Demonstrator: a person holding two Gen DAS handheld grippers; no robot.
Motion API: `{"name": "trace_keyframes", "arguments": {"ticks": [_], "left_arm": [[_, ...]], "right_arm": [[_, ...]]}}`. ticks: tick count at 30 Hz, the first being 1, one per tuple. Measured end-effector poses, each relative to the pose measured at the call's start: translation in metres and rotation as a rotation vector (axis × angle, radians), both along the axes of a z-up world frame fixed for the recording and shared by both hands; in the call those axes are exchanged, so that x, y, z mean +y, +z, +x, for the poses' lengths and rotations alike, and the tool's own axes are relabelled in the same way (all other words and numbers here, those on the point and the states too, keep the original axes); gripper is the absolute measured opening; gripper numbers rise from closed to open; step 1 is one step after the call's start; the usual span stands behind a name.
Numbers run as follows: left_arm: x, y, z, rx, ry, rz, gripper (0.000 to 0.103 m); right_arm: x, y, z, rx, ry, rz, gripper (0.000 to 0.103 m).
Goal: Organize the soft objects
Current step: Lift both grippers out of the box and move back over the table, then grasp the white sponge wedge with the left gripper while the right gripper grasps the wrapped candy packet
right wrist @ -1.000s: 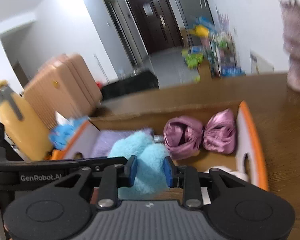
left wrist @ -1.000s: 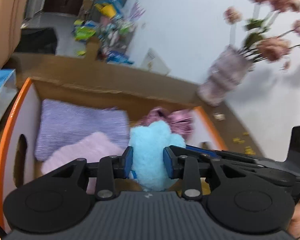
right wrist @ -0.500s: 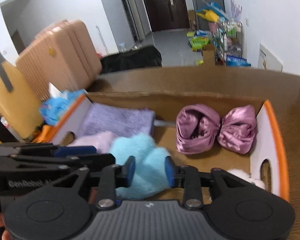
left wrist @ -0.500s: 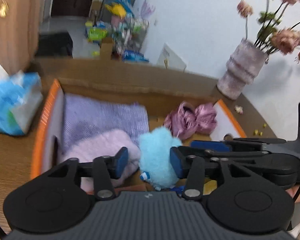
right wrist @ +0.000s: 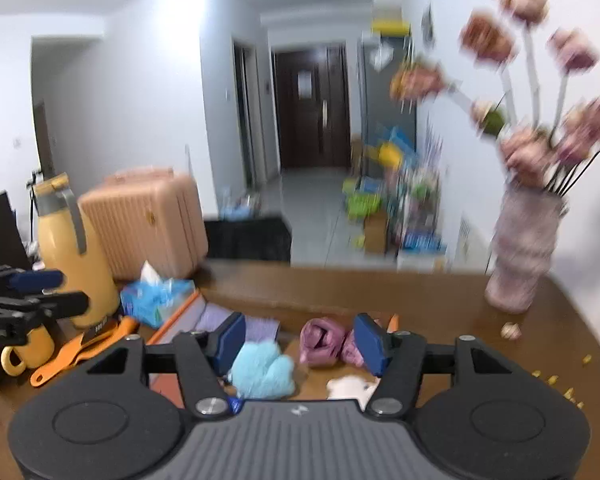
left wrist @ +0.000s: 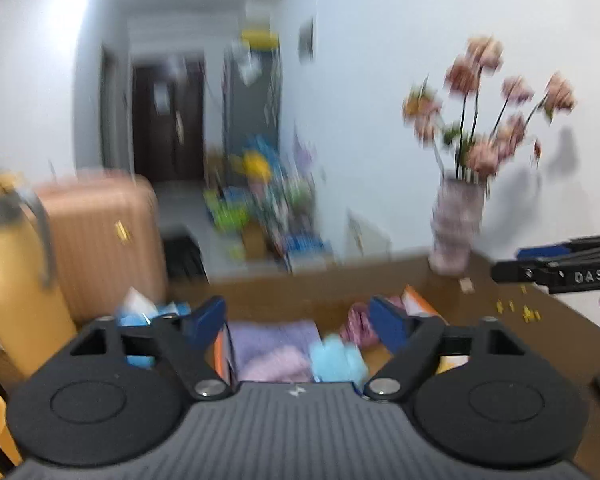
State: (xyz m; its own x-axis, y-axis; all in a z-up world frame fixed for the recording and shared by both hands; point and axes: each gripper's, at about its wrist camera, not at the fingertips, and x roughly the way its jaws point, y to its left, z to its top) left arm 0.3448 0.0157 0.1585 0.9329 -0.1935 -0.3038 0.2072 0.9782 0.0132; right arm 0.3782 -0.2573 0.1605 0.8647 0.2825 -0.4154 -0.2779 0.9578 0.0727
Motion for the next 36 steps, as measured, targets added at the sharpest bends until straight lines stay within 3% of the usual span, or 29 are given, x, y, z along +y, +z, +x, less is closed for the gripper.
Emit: {"name": "trace_keyframes", "arguments": {"ticks": [2, 4, 8, 13, 17, 23, 28, 36], "left_arm": [[-0.005, -0.002, -0.024, -0.102, 0.03, 0.014, 0.096], [-0.012, -0.002, -0.039, -0.114, 0.026, 0.037, 0.096], [-0.02, -0.001, -0.062, -0.112, 0.017, 0.019, 0.096], [-0.012, -0.026, -0.108, -0.113, 0.037, -0.015, 0.099], [-0.011, -0.069, -0.159, -0.052, 0.028, -0.017, 0.1], [-0.006, -0.129, -0.225, 0.055, -0.017, -0.086, 0.1], [-0.019, -0.146, -0.223, 0.117, -0.07, -0.061, 0.1], [-0.068, -0.165, -0.158, 0.186, -0.13, -0.026, 0.098]], "right_arm": [[-0.004, -0.003, -0.029, -0.117, -0.03, -0.003, 0.08], [-0.006, -0.005, -0.051, -0.184, -0.048, -0.017, 0.08], [-0.006, -0.003, -0.078, -0.204, -0.034, -0.028, 0.08], [-0.004, -0.015, -0.122, -0.254, -0.029, -0.021, 0.081], [-0.006, -0.055, -0.178, -0.239, 0.017, 0.005, 0.081], [-0.007, -0.124, -0.251, -0.116, 0.047, 0.025, 0.081], [-0.021, -0.152, -0.263, -0.021, -0.004, 0.095, 0.081], [-0.039, -0.159, -0.235, -0.035, -0.056, 0.134, 0.08]]}}
